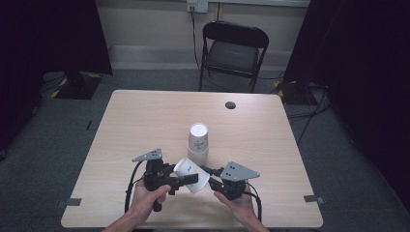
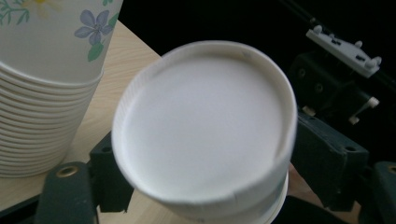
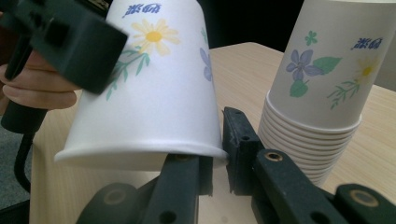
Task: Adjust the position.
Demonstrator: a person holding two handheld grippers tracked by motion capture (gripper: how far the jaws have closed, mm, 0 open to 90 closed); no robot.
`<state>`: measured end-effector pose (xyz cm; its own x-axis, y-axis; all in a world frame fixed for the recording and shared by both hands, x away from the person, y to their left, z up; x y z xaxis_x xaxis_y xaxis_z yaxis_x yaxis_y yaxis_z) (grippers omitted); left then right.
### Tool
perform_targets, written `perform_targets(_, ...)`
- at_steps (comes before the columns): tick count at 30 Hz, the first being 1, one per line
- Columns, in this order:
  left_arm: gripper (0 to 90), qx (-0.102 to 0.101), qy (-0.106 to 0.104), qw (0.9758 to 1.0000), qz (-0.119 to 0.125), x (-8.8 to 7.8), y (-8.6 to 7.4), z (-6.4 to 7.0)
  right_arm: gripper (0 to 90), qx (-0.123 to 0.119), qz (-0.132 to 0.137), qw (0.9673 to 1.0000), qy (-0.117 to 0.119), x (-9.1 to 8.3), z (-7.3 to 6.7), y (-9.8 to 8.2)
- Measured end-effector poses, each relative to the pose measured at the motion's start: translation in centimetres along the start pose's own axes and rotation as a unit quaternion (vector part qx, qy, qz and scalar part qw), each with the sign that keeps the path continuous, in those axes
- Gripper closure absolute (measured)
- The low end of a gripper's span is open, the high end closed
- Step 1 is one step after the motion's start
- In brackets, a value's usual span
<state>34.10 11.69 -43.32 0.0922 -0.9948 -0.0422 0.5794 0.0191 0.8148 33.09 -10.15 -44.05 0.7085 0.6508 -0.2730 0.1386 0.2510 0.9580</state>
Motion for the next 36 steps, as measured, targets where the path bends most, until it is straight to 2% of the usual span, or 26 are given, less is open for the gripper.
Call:
perform_targets(4,16.6,0.004,0.001,1.0000,-0.004,-0.2,0.0,0.0,84.5,0.004,0.001,1.0000,0.005,0.0,0.0,0.1)
perform_targets(6,15.8,0.006,0.001,0.9999,-0.013,-0.4,0.1,0.0,84.6,0.007,0.001,1.0000,0.006,-0.1,0.1,0.1)
perform_targets(9,15.8,0.019,0.004,0.9996,-0.020,-0.6,0.2,0.2,85.0,0.013,0.003,0.9999,0.005,-0.3,0.5,0.2)
perform_targets(10,15.7,0.032,0.008,0.9992,-0.022,-0.6,0.2,0.3,85.1,0.016,0.007,0.9998,0.005,-0.5,0.7,0.3)
perform_targets(13,15.7,0.035,0.011,0.9990,-0.026,-0.6,0.2,0.3,85.3,0.019,0.007,0.9998,0.005,-0.7,0.9,0.3)
perform_targets(14,15.6,0.048,0.018,0.9983,-0.030,-0.7,0.2,0.3,85.5,0.022,0.005,0.9997,0.005,-0.8,1.1,0.4)
perform_targets(15,15.6,0.048,0.018,0.9983,-0.030,-0.7,0.2,0.3,85.5,0.022,0.005,0.9997,0.005,-0.8,1.1,0.4)
perform_targets(16,15.8,0.058,0.023,0.9974,-0.035,-0.7,0.3,0.4,85.7,0.029,0.000,0.9996,0.008,-0.9,1.4,0.4)
perform_targets(17,15.4,0.067,0.037,0.9964,-0.036,-0.8,0.4,0.4,85.8,0.032,-0.002,0.9995,0.008,-1.0,1.5,0.4)
perform_targets(20,16.0,0.072,0.043,0.9959,-0.035,-1.0,0.5,0.5,85.9,0.038,-0.004,0.9992,0.009,-1.3,1.8,0.4)
perform_targets(23,15.9,0.089,0.051,0.9938,-0.042,-1.3,0.6,0.8,86.0,0.043,-0.006,0.9991,0.004,-1.5,2.2,0.5)
perform_targets(24,15.8,0.108,0.058,0.9915,-0.043,-1.7,0.6,1.0,86.1,0.047,-0.008,0.9989,0.002,-1.7,2.5,0.6)
perform_targets(25,15.7,0.108,0.058,0.9915,-0.043,-1.7,0.6,1.0,86.1,0.047,-0.008,0.9989,0.002,-1.7,2.5,0.6)
perform_targets(27,15.6,0.142,0.078,0.9857,-0.046,-2.1,0.7,1.3,86.2,0.051,-0.022,0.9985,0.005,-1.6,2.9,0.6)
perform_targets(28,15.6,0.152,0.082,0.9839,-0.046,-2.2,0.6,1.4,86.2,0.051,-0.022,0.9985,0.005,-1.6,2.9,0.6)
perform_targets(29,15.8,0.173,0.091,0.9793,-0.051,-2.4,0.4,1.4,86.2,0.056,-0.029,0.9980,0.008,-1.5,3.0,0.6)
perform_targets(30,15.7,0.173,0.091,0.9793,-0.051,-2.4,0.4,1.4,86.3,0.057,-0.035,0.9978,0.008,-1.4,3.1,0.5)
perform_targets(31,15.7,0.180,0.096,0.9774,-0.056,-2.5,0.2,1.3,86.3,0.057,-0.035,0.9978,0.008,-1.4,3.1,0.5)
perform_targets(32,15.7,0.181,0.095,0.9772,-0.056,-2.4,0.0,1.2,86.2,0.058,-0.039,0.9975,0.008,-1.4,3.2,0.5)
perform_targets(36,15.9,0.194,0.105,0.9726,-0.074,-2.2,-0.4,1.0,86.3,0.061,-0.063,0.9961,0.012,-1.1,3.4,0.1)
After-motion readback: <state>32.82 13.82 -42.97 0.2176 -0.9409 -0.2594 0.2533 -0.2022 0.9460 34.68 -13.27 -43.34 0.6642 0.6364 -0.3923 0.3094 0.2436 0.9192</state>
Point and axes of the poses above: each handheld gripper's, and its own axes: x roughly forward along the jaws, y roughly out of its top, z roughly to its right, the point moved 2 cm from there along x, roughly forward along the jaws, and after that the axes turned 14 degrees about -y, right-handed, at the moved point
